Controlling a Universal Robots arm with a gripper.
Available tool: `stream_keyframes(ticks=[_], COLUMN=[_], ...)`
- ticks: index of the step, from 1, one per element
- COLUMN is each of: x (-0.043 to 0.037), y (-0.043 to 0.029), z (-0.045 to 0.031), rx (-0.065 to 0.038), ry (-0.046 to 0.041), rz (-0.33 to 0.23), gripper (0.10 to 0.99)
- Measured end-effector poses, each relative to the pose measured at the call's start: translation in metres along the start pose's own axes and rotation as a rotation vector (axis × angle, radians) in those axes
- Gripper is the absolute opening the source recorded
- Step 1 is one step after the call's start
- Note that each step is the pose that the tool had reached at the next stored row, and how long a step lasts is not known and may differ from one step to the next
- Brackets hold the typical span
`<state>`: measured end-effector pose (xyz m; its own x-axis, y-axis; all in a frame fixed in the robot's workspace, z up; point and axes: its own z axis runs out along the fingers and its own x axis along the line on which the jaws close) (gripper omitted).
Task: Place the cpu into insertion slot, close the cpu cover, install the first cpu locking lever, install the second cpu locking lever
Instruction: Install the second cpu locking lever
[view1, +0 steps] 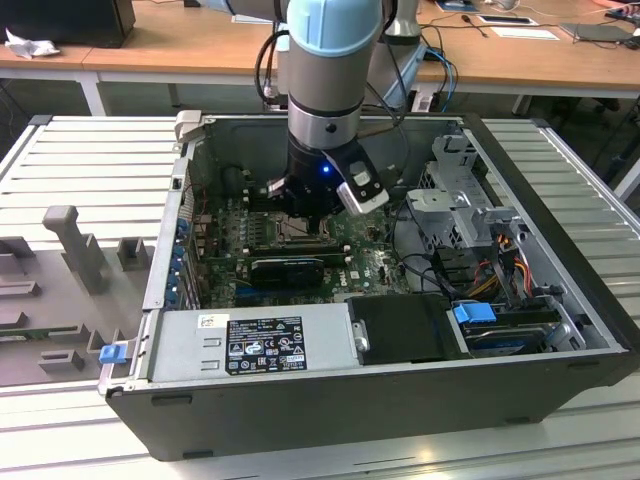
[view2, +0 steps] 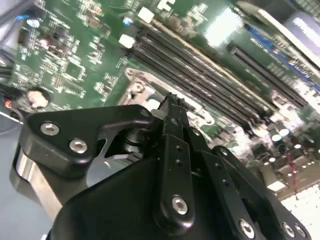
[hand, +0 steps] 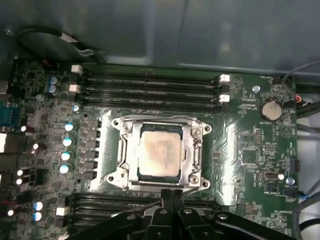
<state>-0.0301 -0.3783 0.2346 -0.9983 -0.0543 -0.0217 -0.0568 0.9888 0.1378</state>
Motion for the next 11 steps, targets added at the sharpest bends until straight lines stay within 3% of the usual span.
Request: stream_keyframes(ticks=[2,8,11], x=[0.0103,0.0308,0.0343], y=[-0.0026,-0.0058,-0.0064], z=[-0.0005,-0.0008,0.004], rx=[-0.004,-0.008,-0.024], ry=[-0.0003,-0.0004,-0.0001], rz=[0.0,0.0,-0.009], gripper=[0.106,0.106,0.106])
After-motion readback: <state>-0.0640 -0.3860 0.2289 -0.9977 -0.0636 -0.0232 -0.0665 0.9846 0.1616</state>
